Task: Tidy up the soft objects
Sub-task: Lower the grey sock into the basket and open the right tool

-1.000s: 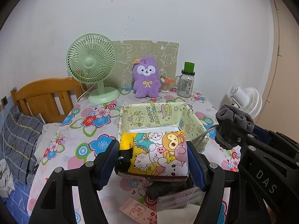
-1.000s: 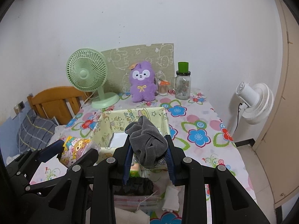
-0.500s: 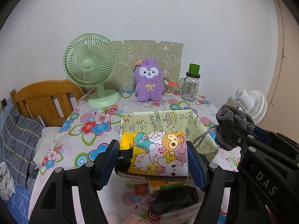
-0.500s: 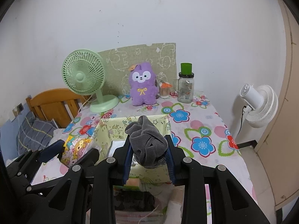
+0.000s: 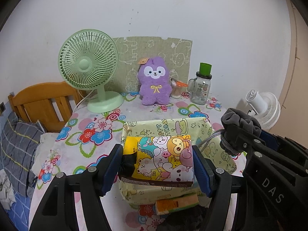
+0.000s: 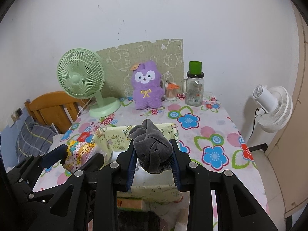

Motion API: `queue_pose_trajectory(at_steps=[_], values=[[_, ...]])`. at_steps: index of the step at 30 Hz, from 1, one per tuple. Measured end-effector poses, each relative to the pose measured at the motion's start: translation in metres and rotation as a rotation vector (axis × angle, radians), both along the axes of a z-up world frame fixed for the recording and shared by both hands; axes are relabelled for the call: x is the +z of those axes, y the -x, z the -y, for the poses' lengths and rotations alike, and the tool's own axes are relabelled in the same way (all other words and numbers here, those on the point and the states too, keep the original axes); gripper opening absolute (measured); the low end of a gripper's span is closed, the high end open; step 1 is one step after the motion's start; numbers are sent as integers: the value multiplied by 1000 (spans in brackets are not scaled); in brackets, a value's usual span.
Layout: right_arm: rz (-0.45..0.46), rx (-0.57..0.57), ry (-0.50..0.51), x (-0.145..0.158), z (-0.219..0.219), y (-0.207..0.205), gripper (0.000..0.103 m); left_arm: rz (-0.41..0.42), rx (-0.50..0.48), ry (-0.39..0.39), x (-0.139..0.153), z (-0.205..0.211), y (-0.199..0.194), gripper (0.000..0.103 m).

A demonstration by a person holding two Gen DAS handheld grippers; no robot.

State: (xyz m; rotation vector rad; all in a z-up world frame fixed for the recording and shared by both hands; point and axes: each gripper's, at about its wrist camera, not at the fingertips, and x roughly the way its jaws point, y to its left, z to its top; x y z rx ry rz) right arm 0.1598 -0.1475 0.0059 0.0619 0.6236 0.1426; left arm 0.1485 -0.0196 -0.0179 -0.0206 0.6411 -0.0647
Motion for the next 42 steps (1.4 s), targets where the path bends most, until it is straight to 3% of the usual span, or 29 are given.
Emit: queue_pose_trajectory(at_steps=[18, 36, 42], values=[[-45, 15, -4, -25, -8, -53, 35, -67, -8, 18, -26, 1, -53, 72], [-125, 60, -7, -54, -21, -81, 36, -141, -27, 27, -53, -2, -76, 74], [-149, 71, -21, -61, -22, -86, 43, -137, -34, 13, -55, -2, -77, 75]])
